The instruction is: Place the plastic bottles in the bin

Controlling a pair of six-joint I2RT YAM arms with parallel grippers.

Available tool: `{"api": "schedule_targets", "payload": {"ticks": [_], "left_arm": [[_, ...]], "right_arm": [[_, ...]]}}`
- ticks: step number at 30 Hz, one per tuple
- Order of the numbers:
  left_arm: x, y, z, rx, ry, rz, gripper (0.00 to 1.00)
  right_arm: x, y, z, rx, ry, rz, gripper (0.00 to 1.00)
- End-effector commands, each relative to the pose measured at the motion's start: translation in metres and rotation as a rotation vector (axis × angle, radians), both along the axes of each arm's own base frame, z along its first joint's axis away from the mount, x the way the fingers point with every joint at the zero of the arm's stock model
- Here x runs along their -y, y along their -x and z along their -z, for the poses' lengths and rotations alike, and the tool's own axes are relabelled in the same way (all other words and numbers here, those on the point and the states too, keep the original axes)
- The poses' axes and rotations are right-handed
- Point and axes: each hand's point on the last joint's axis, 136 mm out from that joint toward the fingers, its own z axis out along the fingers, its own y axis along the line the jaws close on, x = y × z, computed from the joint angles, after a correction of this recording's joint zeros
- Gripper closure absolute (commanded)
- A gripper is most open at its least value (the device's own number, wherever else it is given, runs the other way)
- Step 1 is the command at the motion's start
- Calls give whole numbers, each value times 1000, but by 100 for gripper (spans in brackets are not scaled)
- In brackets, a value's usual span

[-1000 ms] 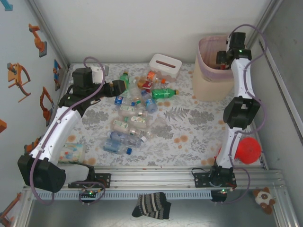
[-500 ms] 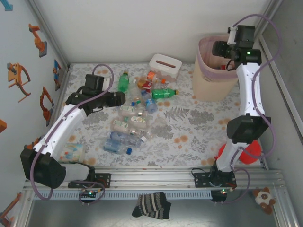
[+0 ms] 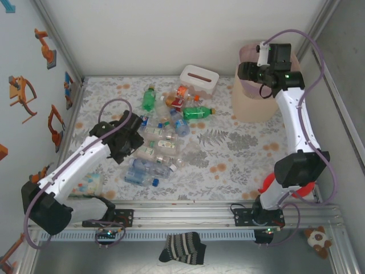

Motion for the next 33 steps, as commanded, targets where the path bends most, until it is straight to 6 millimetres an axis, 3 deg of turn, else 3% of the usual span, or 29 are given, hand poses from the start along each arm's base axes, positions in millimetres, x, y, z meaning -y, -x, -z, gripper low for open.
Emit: {"api": "schedule_targets", "payload": {"ticks": [1, 8, 15, 25, 33], "left_arm": [[-15, 35, 21, -88, -10, -239, 24], [-16, 66, 51, -175, 23, -339, 19], [-5, 61, 74, -147, 127, -359, 17], [-10, 61, 98, -178, 121, -372, 17], [-14, 69, 119, -227, 89, -384, 28]], "right_arm": [[-9, 7, -19, 54, -35, -22, 25], [-13, 10, -13, 38, -44, -30, 25], [-16, 13, -17, 49, -52, -31, 25], [-14, 18, -22, 61, -44, -29, 25], [-12, 22, -25, 63, -36, -23, 25]]}}
